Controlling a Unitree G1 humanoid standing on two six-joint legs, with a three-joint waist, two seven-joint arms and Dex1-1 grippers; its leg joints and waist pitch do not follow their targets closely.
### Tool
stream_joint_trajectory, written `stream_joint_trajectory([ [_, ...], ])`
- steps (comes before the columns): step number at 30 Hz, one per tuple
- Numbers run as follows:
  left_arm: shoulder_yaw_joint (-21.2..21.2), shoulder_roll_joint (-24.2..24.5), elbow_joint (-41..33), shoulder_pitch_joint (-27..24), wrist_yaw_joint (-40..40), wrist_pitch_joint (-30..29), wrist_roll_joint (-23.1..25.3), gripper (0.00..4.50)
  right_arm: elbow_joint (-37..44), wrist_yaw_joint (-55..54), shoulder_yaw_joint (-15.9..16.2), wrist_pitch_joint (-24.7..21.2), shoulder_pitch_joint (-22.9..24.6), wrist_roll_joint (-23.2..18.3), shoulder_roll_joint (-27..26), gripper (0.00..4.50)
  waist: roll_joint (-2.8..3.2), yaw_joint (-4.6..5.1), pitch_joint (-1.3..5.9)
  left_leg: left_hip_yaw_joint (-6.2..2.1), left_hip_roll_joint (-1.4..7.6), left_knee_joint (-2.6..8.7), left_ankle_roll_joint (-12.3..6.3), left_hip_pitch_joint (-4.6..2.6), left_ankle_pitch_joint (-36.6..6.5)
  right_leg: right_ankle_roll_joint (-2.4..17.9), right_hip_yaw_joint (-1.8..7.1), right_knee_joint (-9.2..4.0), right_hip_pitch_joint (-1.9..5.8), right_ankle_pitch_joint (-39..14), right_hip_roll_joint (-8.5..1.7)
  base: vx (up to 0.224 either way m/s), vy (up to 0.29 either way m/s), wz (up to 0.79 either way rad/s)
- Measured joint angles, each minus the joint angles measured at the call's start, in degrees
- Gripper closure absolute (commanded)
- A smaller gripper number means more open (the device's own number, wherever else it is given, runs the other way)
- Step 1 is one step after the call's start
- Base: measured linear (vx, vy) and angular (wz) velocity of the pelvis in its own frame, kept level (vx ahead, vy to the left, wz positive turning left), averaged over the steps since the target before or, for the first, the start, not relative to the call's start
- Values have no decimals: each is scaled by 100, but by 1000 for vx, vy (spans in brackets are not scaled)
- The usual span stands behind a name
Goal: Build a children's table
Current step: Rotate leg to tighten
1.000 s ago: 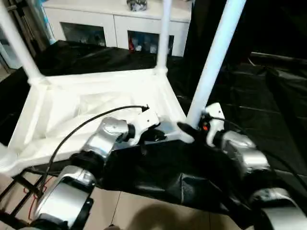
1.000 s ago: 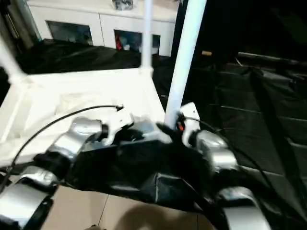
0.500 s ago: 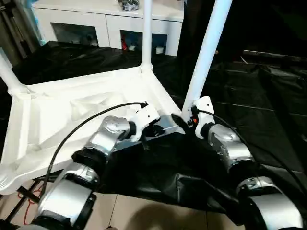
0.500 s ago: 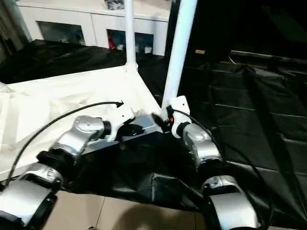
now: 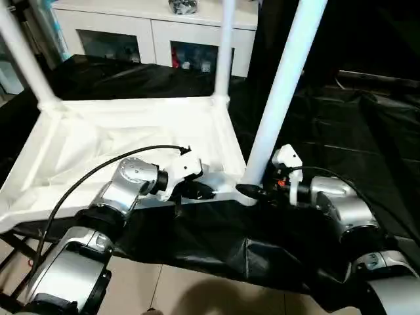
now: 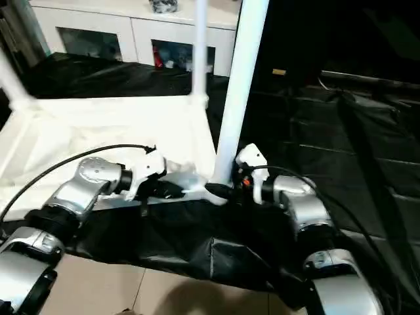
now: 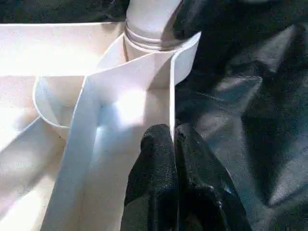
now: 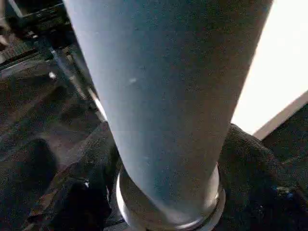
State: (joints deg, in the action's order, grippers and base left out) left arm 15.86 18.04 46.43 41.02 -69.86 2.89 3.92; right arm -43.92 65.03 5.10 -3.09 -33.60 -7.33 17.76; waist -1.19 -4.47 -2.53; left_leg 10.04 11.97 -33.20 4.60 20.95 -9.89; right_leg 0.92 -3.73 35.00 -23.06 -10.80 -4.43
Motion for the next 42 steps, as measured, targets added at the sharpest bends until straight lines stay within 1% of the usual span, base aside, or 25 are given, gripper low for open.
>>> stream_joint_trajectory([
  [3, 1, 25, -1, 0, -55, 9, -2, 450, 38, 69, 0, -34, 6, 12, 38, 177, -1, -32, 1, 1, 0, 4, 0, 0, -1, -1, -1, -2, -1, -1, 0, 0, 0, 0],
  [4, 1, 29, -2, 0, -75, 9, -5, 450, 57, 85, 0, -43, 15, 12, 38, 191, -1, -36, 1, 1, 0, 5, 1, 0, -1, -2, -1, -2, -1, -2, 0, 0, 0, 0],
  [6, 1, 41, -4, 0, -116, 5, -18, 450, 91, 116, 0, -62, 29, 14, 37, 201, -1, -44, 1, 1, 1, 7, 1, 0, -1, -3, -2, -2, -2, -2, 0, 0, 0, 0],
  [10, 4, 13, -9, 0, -139, -21, -25, 450, 198, 135, -6, -144, 96, 6, 33, 205, 0, -57, 1, 1, 1, 6, 1, -1, 0, -3, -1, -2, -1, -2, 0, 0, 0, 0],
  [13, -15, -25, -13, -1, -108, -120, -27, 450, 294, 3, -78, -181, 186, -7, -27, 206, -1, -63, 1, 1, 0, 5, 1, -7, 0, -3, 0, -1, 4, -2, 0, 0, 0, 0],
  [14, -33, -29, -11, -1, -42, -162, -23, 450, 272, -144, -122, -185, 188, -5, -92, 206, -3, -52, 2, 1, 0, 4, 2, -11, 0, -2, 2, 0, 4, -1, 0, 0, 0, 0],
  [16, -82, -87, 7, 1, 289, -250, 28, 450, 79, -765, -289, -148, 135, 18, -340, 207, -6, -9, 4, 1, 0, 4, 3, -11, 0, 2, 4, 4, 9, 4, 0, 0, 0, 0],
  [18, -149, -193, 61, 10, 700, -318, 80, 450, -210, -1587, -434, -134, -50, 32, -616, 207, -5, 81, 4, -3, -4, 4, 5, -32, 0, -5, 4, 1, 9, 2, -1, 0, 0, 0],
  [21, -175, -398, 98, 18, 1102, -419, 120, 450, -429, -2331, -578, -145, -207, 40, -810, 207, -7, 139, 4, -4, -7, 6, 6, -50, 0, -21, 7, -2, 18, -6, -1, 0, 0, 0],
  [23, -197, -491, 119, 18, 1263, -449, 148, 450, -483, -2647, -640, -151, -245, 46, -892, 207, -7, 140, 4, -4, -7, 10, 6, -51, 0, -21, 7, -2, 18, -6, -1, 0, 0, 0],
  [27, -259, -662, 121, 39, 1718, -632, 253, 450, -770, -3611, -767, -102, -465, 148, -1233, 207, -5, 162, 7, -4, -9, 21, 7, -66, 0, -21, 7, -2, 24, -5, -1, 0, 0, 0],
  [28, -259, -682, 120, 41, 1765, -648, 253, 450, -801, -3691, -774, -80, -474, 147, -1250, 172, -5, 161, 7, -4, -9, 22, 7, -67, 0, -22, 7, -2, 25, -5, -1, 0, 0, 0],
  [30, -258, -692, 114, 41, 1773, -648, 252, 450, -808, -3694, -793, -42, -476, 146, -1261, 137, -5, 157, 7, -4, -9, 23, 7, -66, 0, -22, 7, -3, 26, -5, -1, 0, 0, 0],
  [32, -246, -733, 106, 40, 1756, -618, 250, 450, -867, -3699, -797, -37, -464, 148, -1258, 131, -4, 148, 6, -3, -10, 22, 7, -58, 0, -14, 8, -4, 23, -1, -1, 0, 0, 0],
  [33, -245, -731, 103, 40, 1711, -587, 249, 450, -873, -3677, -796, -27, -464, 158, -1250, 102, -4, 139, 6, -3, -9, 23, 7, -54, 0, 3, 8, -6, 22, 9, -1, 0, 0, 0],
  [34, -245, -720, 103, 40, 1681, -566, 250, 450, -873, -3614, -789, -12, -463, 176, -1233, 102, -4, 136, 6, -3, -9, 23, 6, -54, 0, 1, 8, -6, 22, 8, -1, 0, 0, 0],
  [35, -243, -701, 103, 40, 1628, -526, 249, 450, -867, -3490, -742, 18, -461, 230, -1188, 93, -5, 133, 6, -3, -9, 23, 6, -52, 0, -2, 8, -7, 21, 6, -1, 0, 0, 0],
  [37, -235, -654, 79, 39, 1463, -467, 242, 450, -816, -3092, -658, 103, -421, 270, -1064, 93, -5, 127, 6, -3, -9, 29, 5, -40, -3, -7, 6, -13, 13, 2, -1, 0, 0, 0],
  [38, -221, -606, 35, 25, 1340, -438, 234, 450, -740, -2786, -596, 142, -363, 265, -949, 93, -4, 123, 6, -2, -9, 33, 5, -34, -4, -9, 6, -17, 8, 1, -1, 0, 0, 0],
  [39, -187, -517, -34, -8, 1117, -405, 192, 450, -547, -2296, -487, 205, -196, 249, -753, 93, -4, 110, 6, -2, -9, 41, 4, -28, -4, -9, 2, -22, 4, -2, 0, 0, 0, 0],
  [42, -161, -344, -84, -38, 701, -325, 124, 450, -286, -1511, -393, 333, 39, 202, -527, 93, -1, 82, 4, 0, -5, 49, 2, -28, -3, -6, -5, -19, 0, -7, 2, 0, 0, 0],
])
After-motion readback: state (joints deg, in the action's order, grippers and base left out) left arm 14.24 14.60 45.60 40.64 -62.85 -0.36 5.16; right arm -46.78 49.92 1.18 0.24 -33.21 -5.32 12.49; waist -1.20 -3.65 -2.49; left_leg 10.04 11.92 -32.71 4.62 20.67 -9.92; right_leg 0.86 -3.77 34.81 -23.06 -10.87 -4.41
